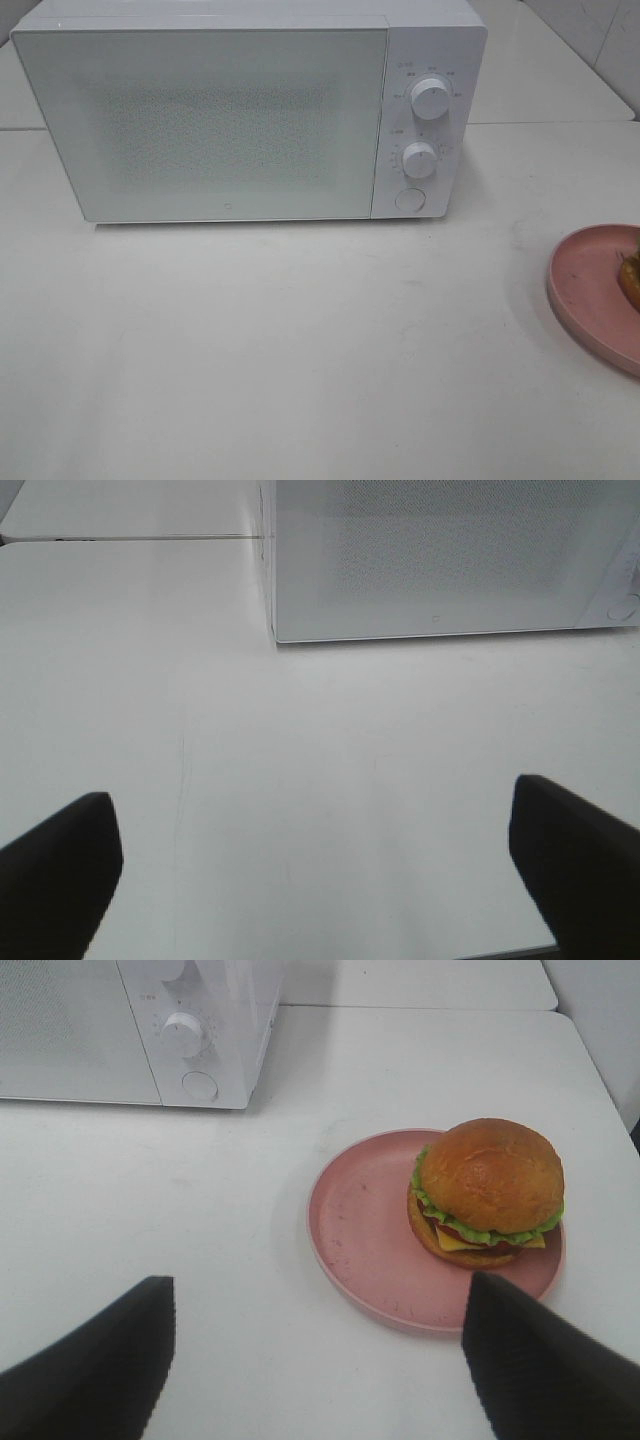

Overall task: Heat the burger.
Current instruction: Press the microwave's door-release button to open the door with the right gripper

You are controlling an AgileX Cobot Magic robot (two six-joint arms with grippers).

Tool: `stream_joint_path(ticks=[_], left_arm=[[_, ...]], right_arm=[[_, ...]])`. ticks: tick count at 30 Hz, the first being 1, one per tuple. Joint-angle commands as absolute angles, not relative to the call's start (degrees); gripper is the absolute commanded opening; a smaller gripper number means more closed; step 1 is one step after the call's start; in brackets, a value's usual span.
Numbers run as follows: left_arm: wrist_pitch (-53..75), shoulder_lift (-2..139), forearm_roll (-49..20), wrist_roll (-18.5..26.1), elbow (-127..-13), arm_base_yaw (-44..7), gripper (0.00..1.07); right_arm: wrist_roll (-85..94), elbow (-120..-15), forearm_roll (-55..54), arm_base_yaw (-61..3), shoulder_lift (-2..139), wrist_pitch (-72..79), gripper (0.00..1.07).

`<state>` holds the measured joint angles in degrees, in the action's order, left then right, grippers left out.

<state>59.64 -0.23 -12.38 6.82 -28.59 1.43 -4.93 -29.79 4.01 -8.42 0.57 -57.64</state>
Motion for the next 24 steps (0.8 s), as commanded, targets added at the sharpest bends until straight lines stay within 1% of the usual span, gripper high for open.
stream_joint_path(ticks=[1,5,8,11,13,24], left_arm=[[59.3,-1.5,-12.3,7.0,-28.5,1.4,1.04],[59.3,-1.5,-12.3,7.0,-28.5,1.4,1.04],[59.3,-1.5,-12.3,7.0,-28.5,1.4,1.04],[59.3,-1.5,-12.3,7.0,-28.5,1.4,1.04],[59.3,-1.5,-12.3,7.0,-28.5,1.4,1.04],[59.3,-1.5,-12.3,7.0,-28.5,1.4,1.04]], right_arm=[[-5.6,-30.5,3.8,-8.2,3.3,-55.3,0.76],[-5.6,-30.7,3.8,-8.2,6.0,-53.0,0.76],[-5.5,-30.6,3.8,-8.2,10.7,-47.7,0.76],[-5.5,-30.4,3.9,-8.2,11.5,-46.5,0.76],[-5.5,-30.0,4.0,-8.2,14.6,-43.0,0.76],[-5.5,-30.0,4.0,-8.2,22.5,-33.3,0.76]])
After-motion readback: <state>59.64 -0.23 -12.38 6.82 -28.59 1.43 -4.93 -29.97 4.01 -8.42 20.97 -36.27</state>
